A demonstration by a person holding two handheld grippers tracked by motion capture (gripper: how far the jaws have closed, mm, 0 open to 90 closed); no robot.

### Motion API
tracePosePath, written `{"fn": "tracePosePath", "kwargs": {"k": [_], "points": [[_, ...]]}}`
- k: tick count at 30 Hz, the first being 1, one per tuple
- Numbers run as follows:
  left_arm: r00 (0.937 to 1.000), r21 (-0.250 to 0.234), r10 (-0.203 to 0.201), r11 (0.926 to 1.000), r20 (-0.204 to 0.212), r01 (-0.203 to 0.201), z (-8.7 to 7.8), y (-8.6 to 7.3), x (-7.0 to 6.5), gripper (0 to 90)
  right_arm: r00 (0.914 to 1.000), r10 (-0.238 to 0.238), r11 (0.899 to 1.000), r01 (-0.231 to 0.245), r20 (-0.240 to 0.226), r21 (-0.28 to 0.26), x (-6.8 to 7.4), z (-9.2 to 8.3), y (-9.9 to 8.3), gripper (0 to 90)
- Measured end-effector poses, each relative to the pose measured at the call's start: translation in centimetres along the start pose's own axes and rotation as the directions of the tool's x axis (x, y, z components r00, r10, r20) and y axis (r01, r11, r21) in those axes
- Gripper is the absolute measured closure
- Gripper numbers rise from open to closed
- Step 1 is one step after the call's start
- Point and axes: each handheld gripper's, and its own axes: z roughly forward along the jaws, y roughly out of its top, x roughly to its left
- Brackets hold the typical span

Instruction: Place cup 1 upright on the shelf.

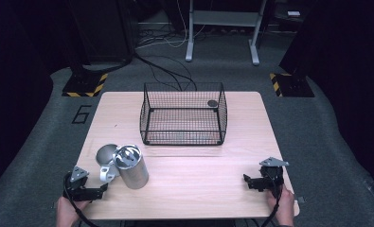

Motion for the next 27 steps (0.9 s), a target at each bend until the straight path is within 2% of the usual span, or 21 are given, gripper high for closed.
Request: {"fn": "tracePosePath", "kwargs": {"k": [2, 3, 5, 7, 12, 17, 22, 24, 27], "points": [[1.0000, -0.012, 0.003, 0.9999, 0.002, -0.003, 0.1, 0.0, 0.0, 0.0, 1.0000, 0.000, 1.000, 0.000, 0.000, 0.000, 0.0, 0.0, 0.0, 0.0], [0.9999, 0.008, 0.008, 0.9999, 0.011, -0.009, -0.1, 0.0, 0.0, 0.0, 1.0000, 0.000, 1.000, 0.000, 0.000, 0.000, 0.0, 0.0, 0.0, 0.0], [0.9996, -0.007, 0.003, 1.0000, 0.029, -0.003, -0.2, 0.1, -0.1, 0.0, 1.0000, 0.000, 1.000, 0.000, 0.000, 0.000, 0.0, 0.0, 0.0, 0.0], [0.9993, -0.009, 0.013, 0.9999, 0.034, -0.013, -0.6, 0.3, -0.3, 0.0, 1.0000, -0.001, 1.000, 0.001, 0.000, 0.000, 0.0, 0.0, 0.0, 0.0], [0.9993, -0.040, 0.023, 0.9990, 0.028, -0.022, -1.7, 0.6, -0.7, 0.0, 1.0000, 0.000, 1.000, 0.000, 0.000, 0.000, 0.0, 0.0, 0.0, 0.0], [0.9988, -0.043, 0.037, 0.9985, 0.032, -0.036, -2.5, 0.7, -1.0, 0.0, 1.0000, 0.000, 1.000, 0.000, 0.000, 0.000, 0.0, 0.0, 0.0, 0.0], [0.9988, -0.076, 0.037, 0.9965, 0.033, -0.034, -3.8, 1.0, -1.4, 0.0, 1.0000, 0.000, 1.000, 0.000, 0.000, 0.000, 0.0, 0.0, 0.0, 0.0], [0.9983, -0.089, 0.051, 0.9949, 0.028, -0.048, -4.7, 1.4, -1.7, 0.0, 1.0000, -0.001, 1.000, 0.001, 0.000, -0.001, 0.0, 0.0, 0.0, 0.0], [0.9976, -0.114, 0.056, 0.9922, 0.041, -0.051, -5.4, 1.9, -2.0, 0.0, 1.0000, 0.000, 1.000, 0.000, 0.000, 0.000, 0.0, 0.0, 0.0, 0.0]]}}
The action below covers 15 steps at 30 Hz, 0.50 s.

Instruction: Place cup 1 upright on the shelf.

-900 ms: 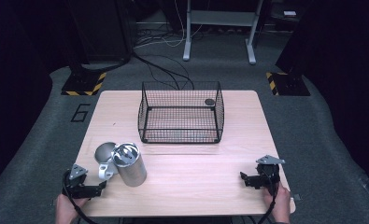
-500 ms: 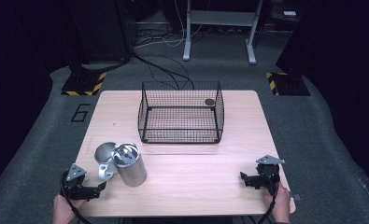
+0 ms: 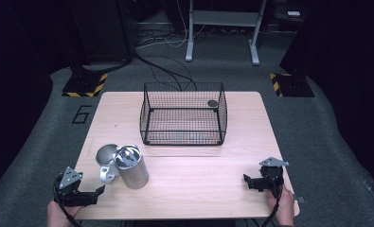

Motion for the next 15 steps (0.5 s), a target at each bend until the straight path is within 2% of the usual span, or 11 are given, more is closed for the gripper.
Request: {"fn": "tracePosePath", "kwargs": {"k": [1, 3, 6, 15], "points": [[1.0000, 0.000, 0.000, 1.0000, 0.000, 0.000, 0.0, 0.0, 0.0, 0.0, 1.0000, -0.001, 1.000, 0.001, 0.000, -0.001, 0.0, 0.0, 0.0, 0.0], [0.9996, -0.008, 0.011, 0.9999, 0.027, -0.011, -0.5, 0.8, -0.4, 0.0, 1.0000, 0.000, 1.000, 0.000, 0.000, 0.000, 0.0, 0.0, 0.0, 0.0], [0.9994, -0.015, 0.022, 0.9997, 0.028, -0.022, -0.8, 1.3, -0.7, 0.0, 1.0000, 0.001, 1.000, -0.001, 0.000, -0.003, 0.0, 0.0, 0.0, 0.0], [0.9930, -0.084, 0.080, 0.9938, 0.087, -0.073, -2.0, 4.0, -2.4, 0.0, 1.0000, 0.001, 1.000, -0.001, 0.001, -0.002, 0.0, 0.0, 0.0, 0.0]]}}
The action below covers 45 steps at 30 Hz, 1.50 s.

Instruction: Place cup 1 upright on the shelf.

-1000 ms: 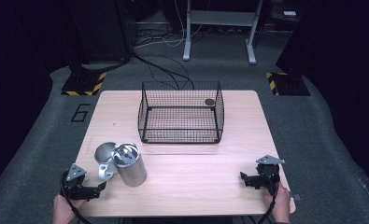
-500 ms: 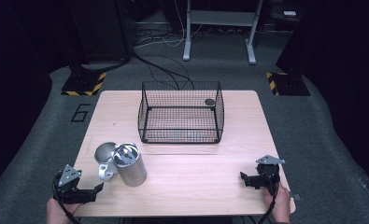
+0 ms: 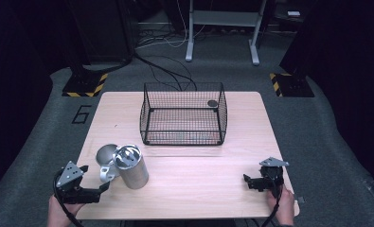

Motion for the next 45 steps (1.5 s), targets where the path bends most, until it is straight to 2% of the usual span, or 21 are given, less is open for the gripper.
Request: {"fn": "tracePosePath", "kwargs": {"k": [3, 8, 11, 18, 26, 30, 32, 35, 41, 45], "points": [[0.9994, -0.024, 0.027, 0.9994, 0.023, -0.027, 0.0, 1.0, -0.6, 0.0, 1.0000, -0.003, 1.000, 0.003, 0.001, -0.002, 0.0, 0.0, 0.0, 0.0], [0.9972, -0.035, 0.054, 0.9980, 0.051, -0.052, 0.7, 2.3, -1.2, 0.0, 1.0000, -0.005, 1.000, 0.005, 0.001, -0.001, 0.0, 0.0, 0.0, 0.0], [0.9968, -0.044, 0.059, 0.9974, 0.053, -0.057, 1.0, 2.8, -1.4, 0.0, 1.0000, -0.004, 1.000, 0.004, 0.001, -0.001, 0.0, 0.0, 0.0, 0.0], [0.9931, -0.043, 0.074, 0.9966, 0.091, -0.070, 1.9, 4.1, -1.8, 0.0, 1.0000, -0.004, 1.000, 0.004, 0.001, -0.001, 0.0, 0.0, 0.0, 0.0], [0.9923, -0.051, 0.070, 0.9966, 0.102, -0.065, 3.2, 4.7, -2.3, 0.0, 1.0000, -0.003, 1.000, 0.003, 0.002, -0.001, 0.0, 0.0, 0.0, 0.0], [0.9896, -0.053, 0.078, 0.9960, 0.121, -0.072, 3.6, 5.1, -2.4, 0.0, 1.0000, -0.004, 1.000, 0.004, 0.001, -0.001, 0.0, 0.0, 0.0, 0.0], [0.9901, -0.059, 0.065, 0.9966, 0.124, -0.058, 3.8, 5.2, -2.5, 0.0, 1.0000, -0.004, 1.000, 0.004, 0.001, -0.001, 0.0, 0.0, 0.0, 0.0], [0.9895, -0.061, 0.068, 0.9963, 0.127, -0.061, 4.1, 5.3, -2.5, 0.0, 1.0000, -0.005, 1.000, 0.005, 0.001, -0.001, 0.0, 0.0, 0.0, 0.0], [0.9867, -0.054, 0.068, 0.9967, 0.148, -0.061, 5.0, 5.6, -2.7, 0.0, 1.0000, -0.004, 1.000, 0.004, 0.002, -0.001, 0.0, 0.0, 0.0, 0.0], [0.9874, -0.050, 0.057, 0.9975, 0.148, -0.050, 5.5, 5.7, -2.7, 0.1, 1.0000, -0.005, 1.000, 0.005, 0.002, -0.001, 0.0, 0.0, 0.0, 0.0]]}}
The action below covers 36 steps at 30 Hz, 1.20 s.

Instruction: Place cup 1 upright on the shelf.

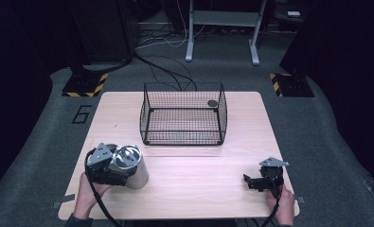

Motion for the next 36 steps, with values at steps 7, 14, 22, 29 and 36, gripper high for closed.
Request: {"fn": "tracePosePath", "kwargs": {"k": [7, 14, 22, 29, 36], "points": [[0.9998, 0.002, -0.015, 0.9999, -0.011, 0.015, 0.88, -0.25, -0.22, 1.4, 1.0000, 0.002, 1.000, -0.002, 0.003, 0.003, 0.03, -0.01, -0.01, 0.0], [0.9996, 0.006, -0.010, 0.9999, -0.027, 0.010, 0.99, -0.21, -0.40, 3.2, 1.0000, 0.003, 1.000, -0.003, 0.003, 0.003, 0.03, -0.02, -0.01, 0.0], [0.9991, 0.018, -0.014, 0.9997, -0.041, 0.015, 1.00, -0.05, -0.58, 3.6, 1.0000, 0.003, 1.000, -0.003, 0.004, 0.003, 0.04, -0.02, -0.01, 0.0], [0.9994, 0.013, -0.005, 0.9999, -0.035, 0.005, 1.00, -0.09, -0.53, 4.0, 1.0000, 0.008, 1.000, -0.008, 0.004, 0.001, 0.02, 0.00, 0.00, 0.0], [0.9981, 0.030, 0.035, 0.9990, -0.051, -0.033, 0.85, 0.20, -0.89, 4.0, 1.0000, 0.008, 1.000, -0.008, 0.003, 0.000, 0.01, -0.01, 0.00, 0.0]]}}
